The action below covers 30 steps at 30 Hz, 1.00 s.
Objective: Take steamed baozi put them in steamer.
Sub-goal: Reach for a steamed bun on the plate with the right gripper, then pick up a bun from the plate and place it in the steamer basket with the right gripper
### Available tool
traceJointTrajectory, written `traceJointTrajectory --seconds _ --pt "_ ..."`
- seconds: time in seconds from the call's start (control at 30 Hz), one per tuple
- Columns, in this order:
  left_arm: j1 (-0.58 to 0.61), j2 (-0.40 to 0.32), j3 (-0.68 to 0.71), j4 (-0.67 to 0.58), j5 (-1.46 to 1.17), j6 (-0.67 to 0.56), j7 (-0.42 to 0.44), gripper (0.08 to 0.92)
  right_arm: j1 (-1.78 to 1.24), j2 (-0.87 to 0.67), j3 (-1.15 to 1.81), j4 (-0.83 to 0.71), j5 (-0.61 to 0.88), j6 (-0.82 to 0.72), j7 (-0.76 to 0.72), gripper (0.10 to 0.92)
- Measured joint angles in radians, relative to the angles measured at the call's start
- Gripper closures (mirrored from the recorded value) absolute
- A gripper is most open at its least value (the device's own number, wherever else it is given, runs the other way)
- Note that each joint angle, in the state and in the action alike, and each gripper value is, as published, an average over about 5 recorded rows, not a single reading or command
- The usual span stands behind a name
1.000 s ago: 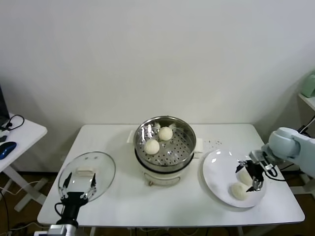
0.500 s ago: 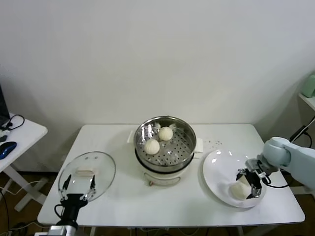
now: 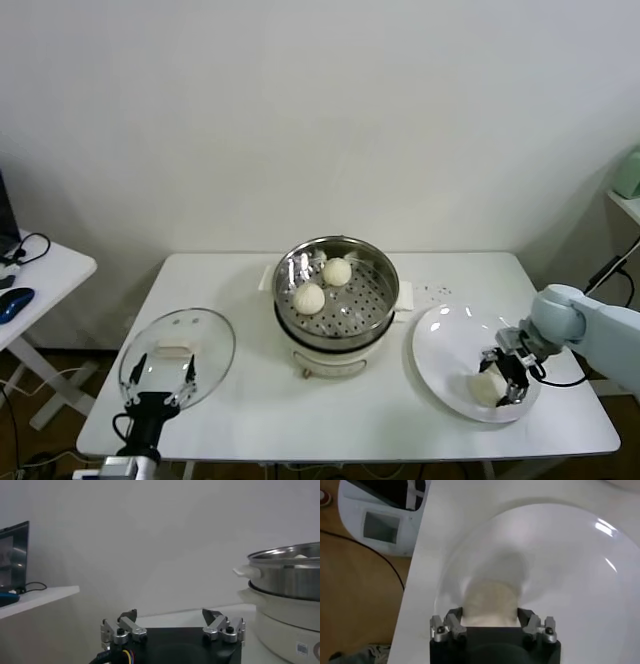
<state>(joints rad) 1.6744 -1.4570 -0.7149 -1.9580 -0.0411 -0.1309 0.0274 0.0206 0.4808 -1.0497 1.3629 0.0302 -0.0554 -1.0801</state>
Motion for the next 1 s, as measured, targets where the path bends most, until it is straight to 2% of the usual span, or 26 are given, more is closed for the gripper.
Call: traceJointTrajectory --seconds 0.37,0.73,1.0 --pt "-0.002 -0.003 0.008 -0.009 0.006 0.003 0.001 0.177 0.12 -0.017 -0.062 0.042 0.046 0.02 -0.013 0.33" --pt "-0.007 -0.012 0.023 -0.021 0.021 0.011 0.001 0.177 0.607 0.058 -0.35 0.13 0.135 0.142 -0.05 0.33" --pt "0.0 -0.015 0.02 -0.032 0.026 0.013 0.0 0.177 0.824 0.166 -0.417 0.214 0.062 0.267 -0.062 0.33"
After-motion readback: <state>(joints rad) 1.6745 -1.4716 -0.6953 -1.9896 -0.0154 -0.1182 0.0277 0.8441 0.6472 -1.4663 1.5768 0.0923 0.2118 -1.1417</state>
